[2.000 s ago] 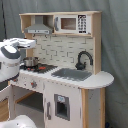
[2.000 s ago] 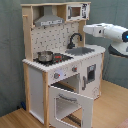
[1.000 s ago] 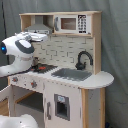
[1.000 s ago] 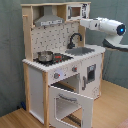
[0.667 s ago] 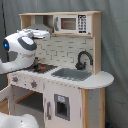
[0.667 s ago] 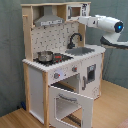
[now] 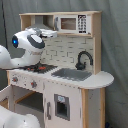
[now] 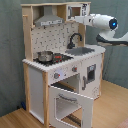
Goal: Play with the kitchen
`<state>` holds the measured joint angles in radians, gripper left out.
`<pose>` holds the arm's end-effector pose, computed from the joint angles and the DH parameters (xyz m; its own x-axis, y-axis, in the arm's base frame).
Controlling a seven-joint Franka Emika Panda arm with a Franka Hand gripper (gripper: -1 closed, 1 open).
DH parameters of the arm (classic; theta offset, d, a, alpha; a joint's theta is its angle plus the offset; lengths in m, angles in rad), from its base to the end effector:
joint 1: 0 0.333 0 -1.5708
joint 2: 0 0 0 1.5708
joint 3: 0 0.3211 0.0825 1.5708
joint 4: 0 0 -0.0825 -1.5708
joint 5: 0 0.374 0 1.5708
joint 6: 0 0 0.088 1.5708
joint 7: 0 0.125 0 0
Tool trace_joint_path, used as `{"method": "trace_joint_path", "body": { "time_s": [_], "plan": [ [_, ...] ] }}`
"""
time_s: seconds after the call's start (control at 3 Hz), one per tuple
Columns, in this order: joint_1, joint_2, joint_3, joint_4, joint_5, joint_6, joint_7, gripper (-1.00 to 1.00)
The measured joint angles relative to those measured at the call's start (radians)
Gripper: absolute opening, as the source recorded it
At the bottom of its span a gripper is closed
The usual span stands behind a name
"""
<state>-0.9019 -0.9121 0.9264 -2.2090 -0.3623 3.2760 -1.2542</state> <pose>0.4159 0.2572 0.6928 0.1210 0.7333 -0.6690 -0.0029 0.6743 0.7385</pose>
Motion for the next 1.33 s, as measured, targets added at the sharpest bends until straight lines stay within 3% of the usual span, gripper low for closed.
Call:
{"method": "trace_joint_path", "body": {
  "time_s": [0.67, 1.33],
  "plan": [
    [-0.116, 0.088, 0.071, 0.104, 0.0, 0.008, -0.074, 1.0],
    [-0.233, 0.164, 0.184, 0.199, 0.0, 0.014, -0.077, 1.0]
  ]
}}
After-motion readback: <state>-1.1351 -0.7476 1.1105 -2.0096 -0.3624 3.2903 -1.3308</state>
